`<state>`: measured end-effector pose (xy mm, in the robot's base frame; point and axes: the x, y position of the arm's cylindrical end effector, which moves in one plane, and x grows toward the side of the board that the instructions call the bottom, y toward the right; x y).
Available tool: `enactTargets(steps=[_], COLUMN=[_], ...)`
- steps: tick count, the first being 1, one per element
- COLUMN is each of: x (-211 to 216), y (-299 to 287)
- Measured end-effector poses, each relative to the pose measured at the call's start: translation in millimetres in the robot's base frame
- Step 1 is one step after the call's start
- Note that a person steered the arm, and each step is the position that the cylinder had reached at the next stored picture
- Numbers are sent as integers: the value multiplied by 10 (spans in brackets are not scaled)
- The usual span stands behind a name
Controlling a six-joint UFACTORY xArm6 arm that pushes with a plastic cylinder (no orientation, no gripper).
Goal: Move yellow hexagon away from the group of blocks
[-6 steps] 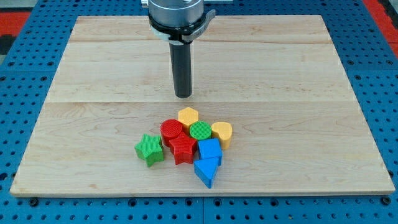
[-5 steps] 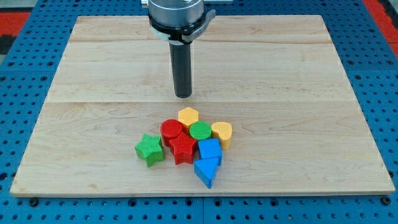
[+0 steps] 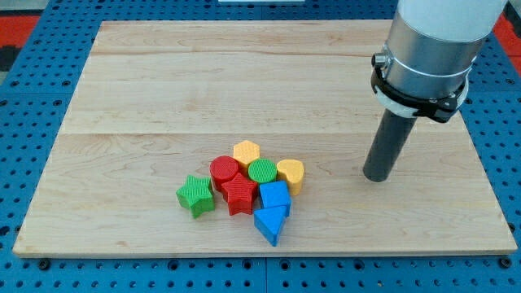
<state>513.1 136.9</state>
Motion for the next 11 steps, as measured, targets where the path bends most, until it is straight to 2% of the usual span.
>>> enactTargets(steps=[1, 2, 3, 5, 6, 7, 8, 9, 11], x=[-333, -431, -316, -132, -152, -452, -758, -817, -637], y=[-485, -867, -913, -1529, -1905, -2362, -2456, -2552, -2713])
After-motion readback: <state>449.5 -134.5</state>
